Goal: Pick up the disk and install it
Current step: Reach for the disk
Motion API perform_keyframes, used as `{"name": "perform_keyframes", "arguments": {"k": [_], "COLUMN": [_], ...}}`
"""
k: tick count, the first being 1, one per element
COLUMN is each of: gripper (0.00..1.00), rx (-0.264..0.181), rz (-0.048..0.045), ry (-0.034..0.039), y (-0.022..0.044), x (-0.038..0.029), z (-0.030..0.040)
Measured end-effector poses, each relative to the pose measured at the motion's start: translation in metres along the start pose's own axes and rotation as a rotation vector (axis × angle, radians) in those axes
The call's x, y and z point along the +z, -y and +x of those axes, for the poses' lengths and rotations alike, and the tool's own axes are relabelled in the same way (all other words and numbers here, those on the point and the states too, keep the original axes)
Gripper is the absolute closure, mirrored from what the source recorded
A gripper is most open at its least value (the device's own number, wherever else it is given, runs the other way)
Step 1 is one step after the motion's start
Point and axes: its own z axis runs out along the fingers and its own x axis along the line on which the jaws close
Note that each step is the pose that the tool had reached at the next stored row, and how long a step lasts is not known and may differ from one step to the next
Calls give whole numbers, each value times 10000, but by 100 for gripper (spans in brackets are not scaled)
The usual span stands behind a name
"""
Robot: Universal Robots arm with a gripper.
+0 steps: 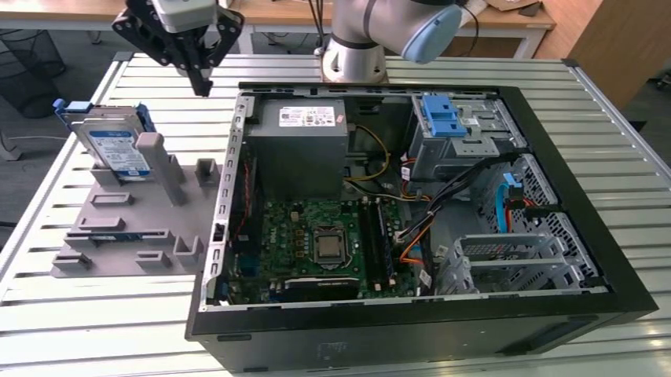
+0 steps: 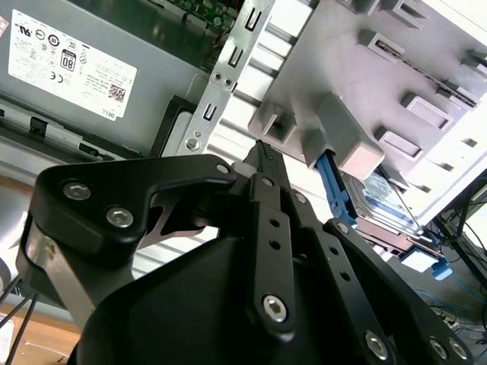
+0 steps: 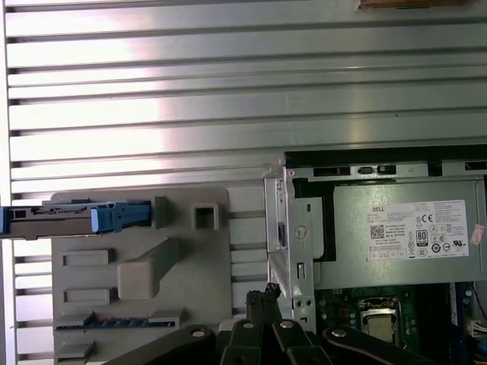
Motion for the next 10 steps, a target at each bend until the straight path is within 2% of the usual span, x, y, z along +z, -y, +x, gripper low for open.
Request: {"name": "perform_keyframes", "arguments": {"k": [10], "gripper": [89], "rx": [0], "rz": [0], "ry": [0], "y": [-10], "x": [4], "z": [58]}}
